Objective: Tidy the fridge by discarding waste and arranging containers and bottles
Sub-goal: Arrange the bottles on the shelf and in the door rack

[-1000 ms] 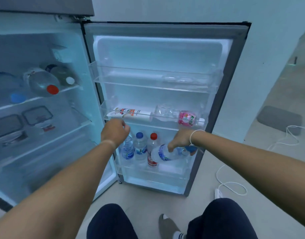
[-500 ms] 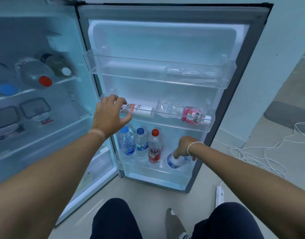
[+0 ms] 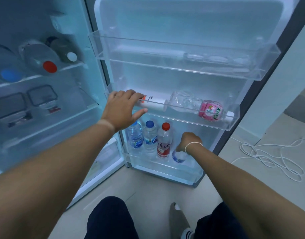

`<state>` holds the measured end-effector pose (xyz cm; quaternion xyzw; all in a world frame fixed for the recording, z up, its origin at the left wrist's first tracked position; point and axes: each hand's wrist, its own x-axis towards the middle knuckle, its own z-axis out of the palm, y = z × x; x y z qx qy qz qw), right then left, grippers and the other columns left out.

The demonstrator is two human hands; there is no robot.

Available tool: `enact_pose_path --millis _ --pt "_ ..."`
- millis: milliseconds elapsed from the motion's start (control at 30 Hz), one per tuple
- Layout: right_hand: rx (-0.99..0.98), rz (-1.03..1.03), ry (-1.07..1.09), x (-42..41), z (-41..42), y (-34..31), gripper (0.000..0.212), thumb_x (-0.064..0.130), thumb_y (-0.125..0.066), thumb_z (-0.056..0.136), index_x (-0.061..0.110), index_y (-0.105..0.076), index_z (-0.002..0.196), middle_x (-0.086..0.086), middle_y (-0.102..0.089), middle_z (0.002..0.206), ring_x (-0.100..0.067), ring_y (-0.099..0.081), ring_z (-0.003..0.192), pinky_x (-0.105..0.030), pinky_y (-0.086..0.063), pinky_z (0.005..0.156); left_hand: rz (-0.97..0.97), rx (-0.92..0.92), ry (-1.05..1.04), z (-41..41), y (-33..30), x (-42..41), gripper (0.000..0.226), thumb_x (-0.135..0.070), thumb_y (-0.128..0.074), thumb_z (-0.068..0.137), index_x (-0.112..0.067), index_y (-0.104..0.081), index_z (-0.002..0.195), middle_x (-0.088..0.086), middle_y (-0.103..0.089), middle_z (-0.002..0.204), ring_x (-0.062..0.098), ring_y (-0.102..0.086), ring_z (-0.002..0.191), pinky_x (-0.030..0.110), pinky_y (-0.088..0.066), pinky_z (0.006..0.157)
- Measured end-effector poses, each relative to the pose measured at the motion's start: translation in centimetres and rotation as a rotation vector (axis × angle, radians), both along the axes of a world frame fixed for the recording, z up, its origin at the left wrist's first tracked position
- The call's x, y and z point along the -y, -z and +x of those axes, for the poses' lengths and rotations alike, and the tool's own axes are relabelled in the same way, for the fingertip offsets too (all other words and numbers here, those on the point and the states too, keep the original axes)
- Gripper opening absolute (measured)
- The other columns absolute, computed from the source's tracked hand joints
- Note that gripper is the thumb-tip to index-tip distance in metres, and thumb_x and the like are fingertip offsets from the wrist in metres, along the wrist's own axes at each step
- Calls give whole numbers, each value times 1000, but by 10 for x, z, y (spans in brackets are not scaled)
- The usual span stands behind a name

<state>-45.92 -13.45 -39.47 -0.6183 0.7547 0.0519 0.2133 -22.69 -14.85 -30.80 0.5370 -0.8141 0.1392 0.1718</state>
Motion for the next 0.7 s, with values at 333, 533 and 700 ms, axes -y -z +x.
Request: enact_pose_path --millis 333,533,700 --pt "54 -78 62 21 2 12 26 12 -62 83 3 -62 108 -11 -59 92 -30 -59 81 -27 -44 67 -20 17 -20 -3 1 3 52 -59 -42 86 -24 -53 123 2 -62 116 28 -58 98 40 -34 89" --pt "79 -199 52 27 6 18 45 7 -57 86 8 -48 130 -16 -48 132 -38 -54 114 -39 -48 93 2 31 -34 -2 1 2 52 -59 -40 86 -25 -51 125 1 -60 119 28 -57 101 40 -33 92" --pt "174 -200 56 21 5 17 62 4 -51 88 19 -30 144 -17 -35 144 -38 -49 121 -41 -47 98 11 40 -38 -2 1 2 52 -58 -39 87 -25 -50 125 1 -60 120 28 -57 102 40 -34 93"
